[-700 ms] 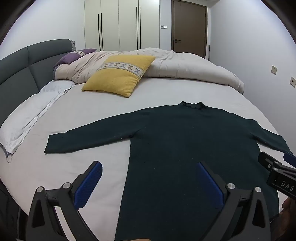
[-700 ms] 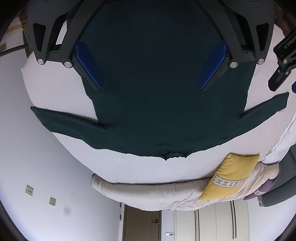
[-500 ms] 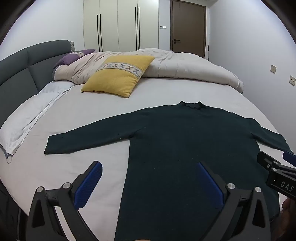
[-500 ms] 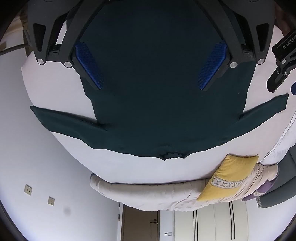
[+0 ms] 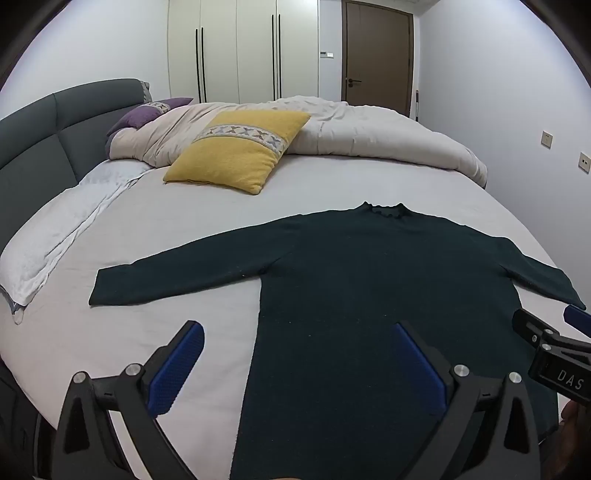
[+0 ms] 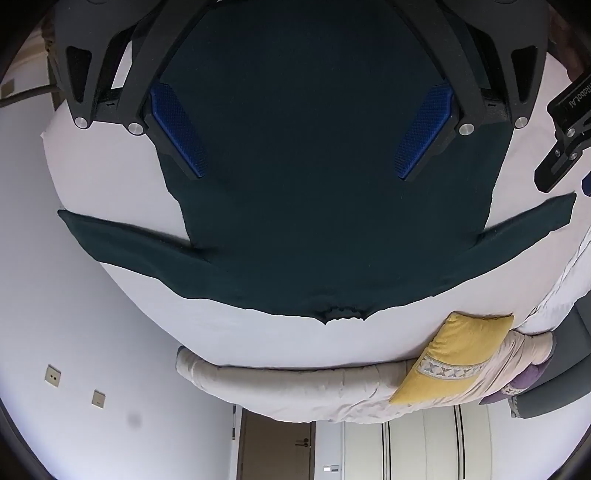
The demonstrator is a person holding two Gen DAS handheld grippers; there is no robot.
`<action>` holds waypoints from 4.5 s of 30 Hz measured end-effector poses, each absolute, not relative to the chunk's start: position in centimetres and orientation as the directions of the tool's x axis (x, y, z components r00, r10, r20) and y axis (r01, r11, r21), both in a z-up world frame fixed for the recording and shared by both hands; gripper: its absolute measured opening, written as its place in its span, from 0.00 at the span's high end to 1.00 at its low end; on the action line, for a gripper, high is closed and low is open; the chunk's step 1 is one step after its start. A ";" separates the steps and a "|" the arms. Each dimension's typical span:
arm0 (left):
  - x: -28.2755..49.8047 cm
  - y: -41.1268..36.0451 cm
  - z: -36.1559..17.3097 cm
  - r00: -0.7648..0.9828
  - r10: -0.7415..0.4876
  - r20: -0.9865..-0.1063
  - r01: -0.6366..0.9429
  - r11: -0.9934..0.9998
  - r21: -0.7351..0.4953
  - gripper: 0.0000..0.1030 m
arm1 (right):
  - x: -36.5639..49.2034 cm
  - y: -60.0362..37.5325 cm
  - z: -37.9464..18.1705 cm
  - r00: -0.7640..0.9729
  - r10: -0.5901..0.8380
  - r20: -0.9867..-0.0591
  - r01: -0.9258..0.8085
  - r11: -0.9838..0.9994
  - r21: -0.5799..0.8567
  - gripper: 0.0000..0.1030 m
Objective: Fold small clothes
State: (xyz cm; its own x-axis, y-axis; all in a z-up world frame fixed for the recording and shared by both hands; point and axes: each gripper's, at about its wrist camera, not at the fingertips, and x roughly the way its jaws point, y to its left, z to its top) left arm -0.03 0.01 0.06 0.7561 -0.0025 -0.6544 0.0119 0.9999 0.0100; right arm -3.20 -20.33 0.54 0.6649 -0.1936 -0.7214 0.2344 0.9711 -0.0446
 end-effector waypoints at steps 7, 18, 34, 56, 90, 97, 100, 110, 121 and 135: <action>0.0 0.0 0.0 0.756 -0.004 -0.655 0.012 1.000 0.007 0.00 | -3.2 -20.3 0.5 0.664 -0.193 -0.722 0.234 0.971 -0.044 0.00; 0.0 0.0 0.0 0.756 -0.004 -0.655 0.011 1.000 0.007 0.00 | -3.3 -20.2 0.3 0.662 -0.192 -0.724 0.234 0.971 -0.044 0.00; 0.0 0.0 0.0 0.755 -0.005 -0.656 0.011 1.000 0.005 0.00 | -3.3 -19.9 0.0 0.660 -0.189 -0.727 0.230 0.972 -0.044 0.00; 0.0 0.1 -0.1 0.754 -0.006 -0.656 0.011 1.000 0.003 0.00 | -3.1 -19.4 -0.4 0.654 -0.187 -0.733 0.227 0.973 -0.046 0.00; 1.0 -0.4 -4.1 0.697 -0.039 -0.716 0.047 0.999 -0.009 0.00 | -3.8 -31.4 -1.7 0.714 -0.029 -0.699 0.308 0.910 0.276 0.00; 3.5 -2.0 -6.1 0.637 -0.217 -0.740 0.148 0.976 -0.159 0.00 | -7.3 -51.5 -5.0 0.787 -0.014 -0.617 0.490 0.622 0.611 0.12; 4.8 -3.0 -7.0 0.580 -0.358 -0.732 0.209 0.933 -0.291 0.00 | -8.9 -58.9 -7.7 0.815 -0.007 -0.579 0.521 0.446 0.728 0.23; 7.7 -5.6 -8.8 0.479 -0.389 -0.787 0.159 0.920 -0.358 0.00 | -7.5 -70.9 -12.7 0.836 -0.037 -0.548 0.543 0.202 0.815 0.25; 11.1 -4.8 -11.2 0.418 -0.522 -0.744 0.095 0.839 -0.536 0.01 | -2.8 -78.1 -15.1 0.834 -0.074 -0.547 0.552 0.135 0.823 0.70; 13.4 -1.5 -11.8 0.435 -0.593 -0.678 0.054 0.769 -0.637 0.04 | 12.9 -60.0 -2.3 0.808 -0.070 -0.585 0.385 0.814 0.434 0.94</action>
State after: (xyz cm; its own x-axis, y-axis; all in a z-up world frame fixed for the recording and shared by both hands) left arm 13.36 -1.53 -11.84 0.4347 -0.5926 -0.6781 0.0543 0.7689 -0.6371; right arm 12.94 -59.95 -2.32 0.8081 -0.0696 -0.5849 0.3846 0.8144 0.4345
